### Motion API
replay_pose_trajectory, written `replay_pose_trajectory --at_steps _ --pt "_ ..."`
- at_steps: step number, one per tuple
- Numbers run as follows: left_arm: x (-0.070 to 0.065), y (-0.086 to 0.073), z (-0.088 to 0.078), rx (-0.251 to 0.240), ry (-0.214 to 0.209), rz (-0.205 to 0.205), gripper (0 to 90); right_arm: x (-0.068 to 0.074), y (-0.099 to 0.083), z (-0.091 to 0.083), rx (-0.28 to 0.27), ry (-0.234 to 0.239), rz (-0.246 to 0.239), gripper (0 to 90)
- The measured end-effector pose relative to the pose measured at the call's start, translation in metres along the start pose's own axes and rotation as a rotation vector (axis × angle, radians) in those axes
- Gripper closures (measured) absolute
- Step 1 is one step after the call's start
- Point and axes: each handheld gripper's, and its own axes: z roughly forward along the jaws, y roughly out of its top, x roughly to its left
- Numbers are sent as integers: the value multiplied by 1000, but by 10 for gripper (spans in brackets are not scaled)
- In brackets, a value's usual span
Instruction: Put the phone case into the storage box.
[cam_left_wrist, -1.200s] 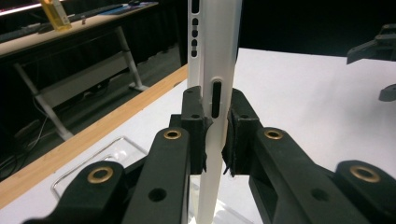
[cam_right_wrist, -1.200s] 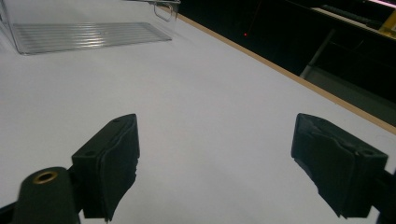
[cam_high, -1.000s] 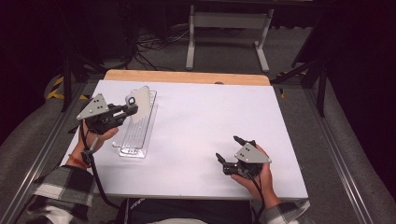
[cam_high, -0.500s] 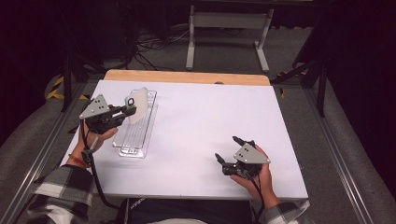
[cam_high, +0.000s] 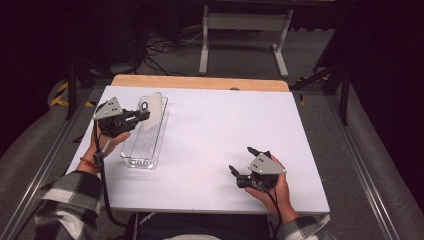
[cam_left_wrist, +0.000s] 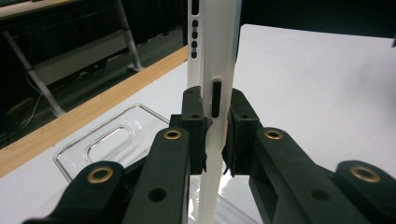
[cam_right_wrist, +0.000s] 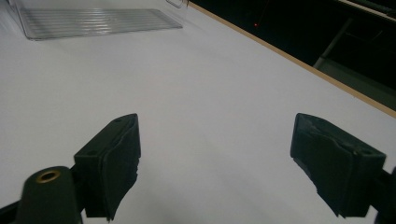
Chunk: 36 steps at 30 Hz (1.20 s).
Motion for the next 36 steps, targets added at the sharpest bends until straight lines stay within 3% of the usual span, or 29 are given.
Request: replay_pose_trajectory --at_steps 2,5,6,10,18,29,32,34,36 --pt "7 -2 5 2 -13 -17 810 0 -1 2 6 1 1 169" --pt "15 -4 11 14 -11 -7 810 0 -2 3 16 -1 -2 169" --pt "18 -7 14 22 -26 -32 810 0 -2 4 22 1 -1 169" --pt "33 -13 24 30 -34 -62 810 2 -4 6 36 4 -10 169" --pt "40 -12 42 87 -37 -46 810 1 -6 7 49 7 -7 169" --pt "49 -14 52 148 -6 -60 809 4 -6 9 58 22 -26 169" --pt "51 -16 52 140 -1 -71 809 4 -6 9 62 25 -24 169" --pt "52 -16 52 146 9 -65 808 4 -6 10 64 26 -25 169" --pt "54 -17 52 166 45 -61 806 5 -6 10 68 28 -28 169"
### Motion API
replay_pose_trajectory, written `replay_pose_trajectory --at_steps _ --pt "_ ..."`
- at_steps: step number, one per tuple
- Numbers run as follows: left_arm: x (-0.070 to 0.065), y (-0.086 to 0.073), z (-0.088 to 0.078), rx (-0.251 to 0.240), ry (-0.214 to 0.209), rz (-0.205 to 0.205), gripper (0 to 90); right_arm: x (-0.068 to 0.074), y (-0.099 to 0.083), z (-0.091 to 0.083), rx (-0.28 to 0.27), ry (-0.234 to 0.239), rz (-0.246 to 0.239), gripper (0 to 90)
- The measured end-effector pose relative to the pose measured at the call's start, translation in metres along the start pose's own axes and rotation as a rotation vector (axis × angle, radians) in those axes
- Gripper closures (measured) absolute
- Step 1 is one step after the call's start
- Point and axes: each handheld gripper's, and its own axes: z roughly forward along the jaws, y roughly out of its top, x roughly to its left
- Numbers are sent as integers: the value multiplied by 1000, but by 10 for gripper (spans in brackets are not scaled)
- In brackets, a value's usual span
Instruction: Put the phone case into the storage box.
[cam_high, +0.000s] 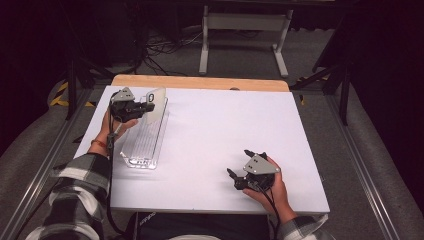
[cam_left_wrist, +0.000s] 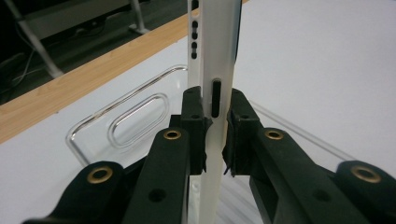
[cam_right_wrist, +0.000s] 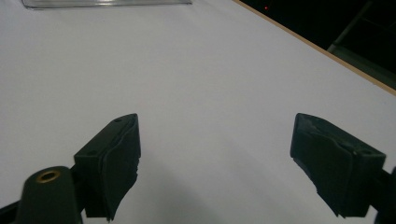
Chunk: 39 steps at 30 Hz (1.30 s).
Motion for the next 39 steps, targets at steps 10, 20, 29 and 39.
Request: replay_pose_trajectory --at_steps 10,20,29,39 --pt "4 0 1 119 190 2 718 2 0 1 9 18 -17 177" --pt "-1 4 0 164 321 -9 591 5 1 2 19 30 -37 177" --pt "0 -4 -18 79 310 -89 755 9 2 3 35 37 -61 176" --pt "-1 -4 -8 65 338 -124 856 11 3 4 38 20 -87 179"
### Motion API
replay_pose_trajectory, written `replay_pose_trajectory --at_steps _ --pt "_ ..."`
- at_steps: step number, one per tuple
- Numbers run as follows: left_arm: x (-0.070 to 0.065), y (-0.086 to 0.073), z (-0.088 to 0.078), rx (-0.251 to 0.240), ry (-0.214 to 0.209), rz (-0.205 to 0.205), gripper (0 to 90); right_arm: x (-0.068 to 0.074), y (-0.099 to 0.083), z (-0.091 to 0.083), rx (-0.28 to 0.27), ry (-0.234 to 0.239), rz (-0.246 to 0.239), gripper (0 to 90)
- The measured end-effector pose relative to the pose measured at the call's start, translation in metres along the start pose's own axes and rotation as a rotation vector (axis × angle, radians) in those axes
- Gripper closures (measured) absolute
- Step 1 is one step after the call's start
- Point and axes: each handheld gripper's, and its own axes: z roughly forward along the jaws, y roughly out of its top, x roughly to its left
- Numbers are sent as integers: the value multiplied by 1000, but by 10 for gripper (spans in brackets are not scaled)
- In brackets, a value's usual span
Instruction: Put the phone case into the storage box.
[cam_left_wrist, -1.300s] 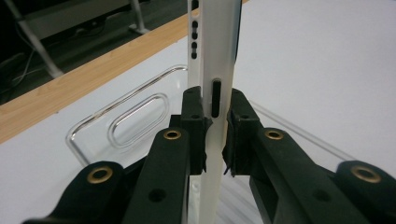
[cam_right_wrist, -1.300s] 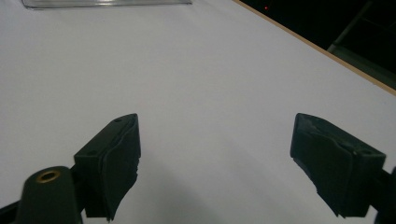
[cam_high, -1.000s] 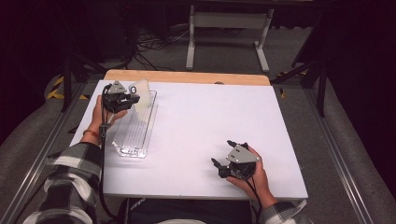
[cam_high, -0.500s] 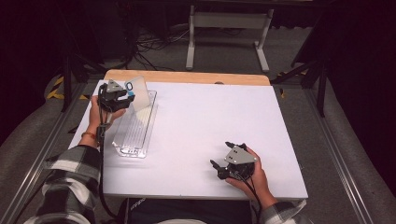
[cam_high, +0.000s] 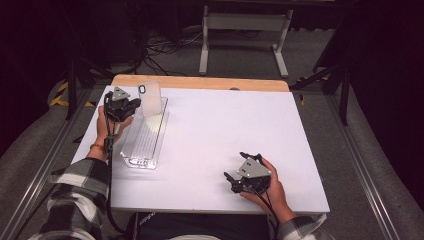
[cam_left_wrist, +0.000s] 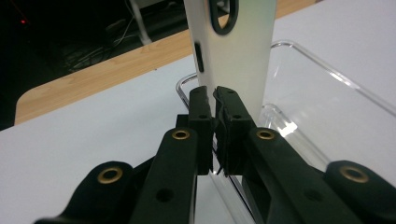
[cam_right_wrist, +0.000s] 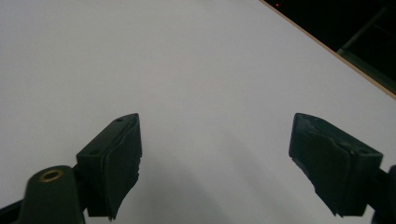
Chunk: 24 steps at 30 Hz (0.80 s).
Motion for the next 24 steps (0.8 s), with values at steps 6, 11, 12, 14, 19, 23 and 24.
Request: replay_pose_trajectory --at_steps 6,11,12,14,19,23,24 --pt "0 1 4 2 9 2 871 1 0 -2 -3 -4 2 179" --pt "-3 2 9 14 26 13 871 3 2 -2 -3 -3 -20 179" --pt "-4 3 11 14 26 18 873 3 2 -2 -3 -3 -20 179" --pt "-7 4 13 26 26 24 866 3 2 -1 -1 -4 -18 179" --pt "-12 6 10 22 11 47 860 5 3 -2 -9 -2 -30 180" --pt "-12 7 8 21 8 49 864 6 4 -3 -5 -6 -38 179" --pt "-13 7 8 22 7 51 866 6 4 -3 -6 -8 -41 179"
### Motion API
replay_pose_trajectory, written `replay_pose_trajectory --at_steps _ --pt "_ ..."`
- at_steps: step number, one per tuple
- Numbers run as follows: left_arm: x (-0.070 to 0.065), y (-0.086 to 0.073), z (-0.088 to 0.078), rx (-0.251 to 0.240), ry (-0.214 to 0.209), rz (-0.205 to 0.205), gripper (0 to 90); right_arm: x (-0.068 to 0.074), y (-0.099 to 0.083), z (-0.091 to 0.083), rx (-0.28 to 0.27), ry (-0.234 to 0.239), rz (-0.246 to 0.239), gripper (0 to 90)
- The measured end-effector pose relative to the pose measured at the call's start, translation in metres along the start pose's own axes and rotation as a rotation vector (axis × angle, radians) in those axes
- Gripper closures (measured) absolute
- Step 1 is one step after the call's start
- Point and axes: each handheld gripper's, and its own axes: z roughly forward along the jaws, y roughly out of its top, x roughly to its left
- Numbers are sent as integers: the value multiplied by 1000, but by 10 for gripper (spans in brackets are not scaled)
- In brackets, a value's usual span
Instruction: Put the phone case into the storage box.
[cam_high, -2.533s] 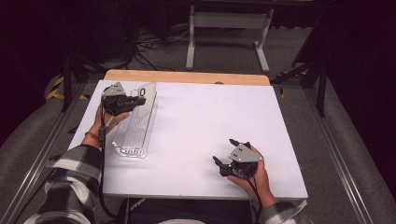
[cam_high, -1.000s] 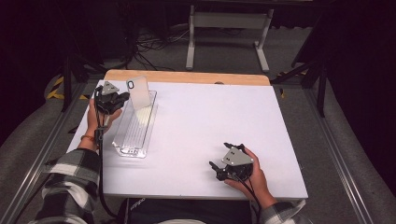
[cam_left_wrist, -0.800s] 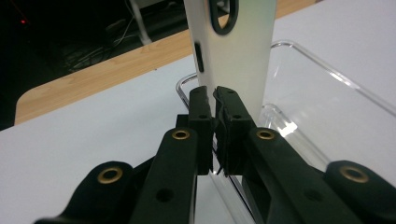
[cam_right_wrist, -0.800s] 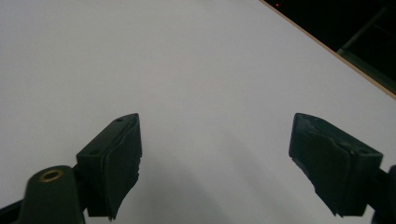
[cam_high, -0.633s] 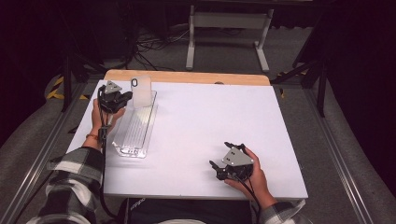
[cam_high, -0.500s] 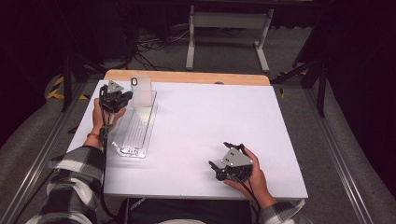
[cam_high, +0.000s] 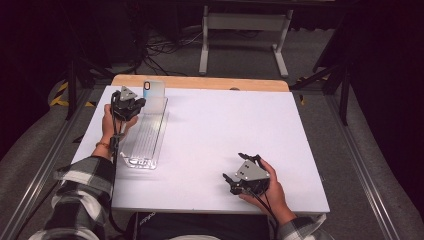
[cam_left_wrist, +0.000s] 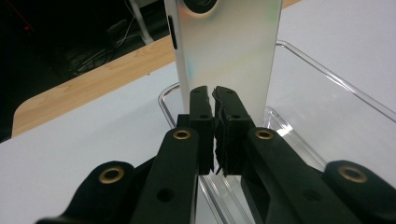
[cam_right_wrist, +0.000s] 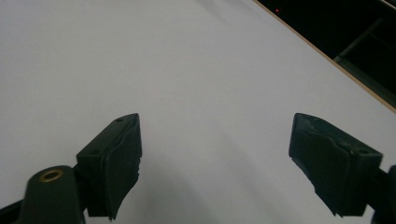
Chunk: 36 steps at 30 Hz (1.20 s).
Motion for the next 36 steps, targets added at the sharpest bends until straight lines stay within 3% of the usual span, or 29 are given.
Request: replay_pose_trajectory --at_steps 20,27,36 --pt "-5 0 -3 -8 -25 14 883 -1 0 0 -9 -6 10 186" --pt "-6 1 -12 -54 -44 7 896 -3 1 -1 -24 -12 36 187" --pt "-16 4 -27 -114 -63 27 889 -6 1 -2 -47 -18 66 187"
